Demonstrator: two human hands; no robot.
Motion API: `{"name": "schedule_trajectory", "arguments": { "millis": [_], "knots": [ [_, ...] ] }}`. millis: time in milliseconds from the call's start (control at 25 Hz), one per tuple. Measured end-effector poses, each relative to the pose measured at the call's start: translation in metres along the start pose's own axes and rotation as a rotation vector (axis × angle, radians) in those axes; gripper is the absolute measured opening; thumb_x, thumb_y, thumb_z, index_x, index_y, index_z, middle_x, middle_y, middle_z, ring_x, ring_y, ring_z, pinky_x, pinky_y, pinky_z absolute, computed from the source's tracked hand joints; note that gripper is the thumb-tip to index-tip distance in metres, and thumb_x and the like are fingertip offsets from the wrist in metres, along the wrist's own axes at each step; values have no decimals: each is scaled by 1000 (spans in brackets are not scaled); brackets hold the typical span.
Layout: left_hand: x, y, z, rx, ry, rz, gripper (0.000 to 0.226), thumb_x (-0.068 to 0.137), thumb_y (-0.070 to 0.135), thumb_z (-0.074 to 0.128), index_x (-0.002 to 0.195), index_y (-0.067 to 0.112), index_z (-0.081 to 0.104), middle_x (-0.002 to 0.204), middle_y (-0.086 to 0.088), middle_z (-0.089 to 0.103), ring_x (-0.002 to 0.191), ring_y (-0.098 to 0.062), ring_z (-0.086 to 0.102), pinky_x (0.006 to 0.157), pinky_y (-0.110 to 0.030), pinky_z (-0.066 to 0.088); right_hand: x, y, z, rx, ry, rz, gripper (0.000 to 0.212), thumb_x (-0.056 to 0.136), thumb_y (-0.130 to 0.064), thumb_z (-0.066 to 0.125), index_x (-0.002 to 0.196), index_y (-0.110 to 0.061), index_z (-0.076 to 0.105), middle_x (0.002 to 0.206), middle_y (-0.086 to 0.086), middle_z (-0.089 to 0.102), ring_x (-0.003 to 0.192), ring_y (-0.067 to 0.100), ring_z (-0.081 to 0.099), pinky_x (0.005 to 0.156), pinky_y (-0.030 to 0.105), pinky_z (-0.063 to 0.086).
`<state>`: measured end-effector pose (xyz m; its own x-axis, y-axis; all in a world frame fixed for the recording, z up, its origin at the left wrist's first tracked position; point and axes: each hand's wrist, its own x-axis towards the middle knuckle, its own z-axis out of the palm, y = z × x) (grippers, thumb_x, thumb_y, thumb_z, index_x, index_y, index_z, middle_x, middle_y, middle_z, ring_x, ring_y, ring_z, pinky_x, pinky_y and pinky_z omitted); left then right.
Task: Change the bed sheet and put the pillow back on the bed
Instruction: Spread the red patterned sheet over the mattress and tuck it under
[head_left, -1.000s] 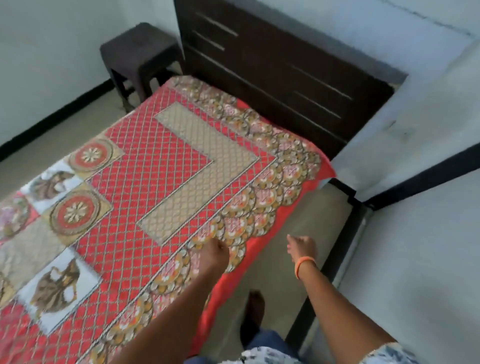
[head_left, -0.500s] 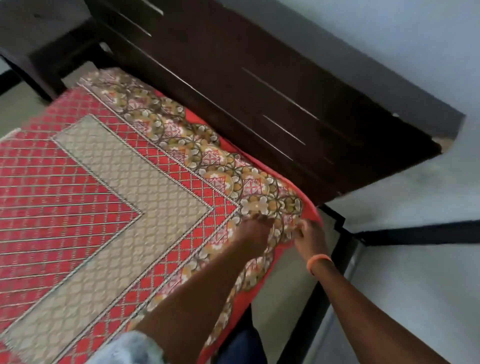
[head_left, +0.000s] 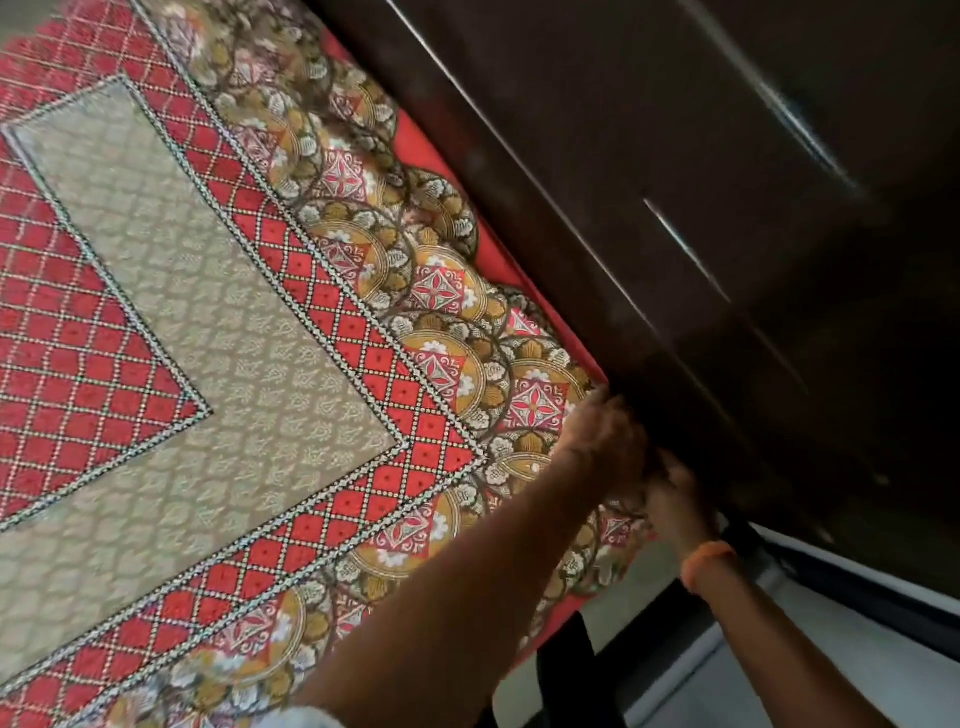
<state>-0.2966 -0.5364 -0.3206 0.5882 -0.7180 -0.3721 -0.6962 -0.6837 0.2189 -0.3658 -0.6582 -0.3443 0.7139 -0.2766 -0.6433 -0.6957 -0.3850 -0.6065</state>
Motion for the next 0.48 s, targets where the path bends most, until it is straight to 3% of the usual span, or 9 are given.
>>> {"name": "schedule_trajectory", "arguments": {
  "millis": [80, 160, 280, 400, 480],
  "knots": [
    [-12, -3, 6, 15, 42, 16, 37, 93, 50, 49, 118, 30, 68, 119, 12, 67, 126, -16, 50, 112, -37, 26, -5, -3, -1, 66, -122, 16, 29, 72, -24, 56, 91, -36, 74, 89, -17, 71, 90, 16, 64, 85, 37, 47],
    [-29, -1, 0, 10, 75, 10, 34, 96, 44, 47, 118, 28, 68, 118, 9, 68, 124, -19, 50, 110, -37, 28, -17, -3, 0, 72, -220, 51, 40, 63, -20, 57, 90, -44, 73, 81, -19, 70, 81, 12, 61, 78, 36, 46],
    [-58, 5, 5, -80, -21, -64, 33, 97, 38, 46, 112, 20, 70, 111, -1, 70, 115, -25, 56, 102, -38, 35, -38, 4, 14, 75, -362, 110, 38, 68, -14, 63, 93, -40, 74, 103, -7, 73, 102, 23, 65, 92, 43, 51],
    [-81, 0, 20, -131, -130, -82, 34, 94, 38, 45, 100, 17, 71, 101, -3, 70, 103, -27, 58, 91, -39, 38, -46, 14, 27, -8, -465, 119, 18, 74, -28, 65, 84, -38, 75, 98, -2, 74, 101, 28, 67, 93, 50, 51],
    [-84, -7, 26, -117, -178, -73, 32, 96, 38, 44, 103, 21, 69, 106, 1, 69, 106, -23, 57, 91, -37, 38, -46, 13, 30, 107, -382, 162, 8, 83, -30, 68, 82, -30, 76, 93, 0, 75, 101, 31, 67, 94, 52, 50]
  ]
}}
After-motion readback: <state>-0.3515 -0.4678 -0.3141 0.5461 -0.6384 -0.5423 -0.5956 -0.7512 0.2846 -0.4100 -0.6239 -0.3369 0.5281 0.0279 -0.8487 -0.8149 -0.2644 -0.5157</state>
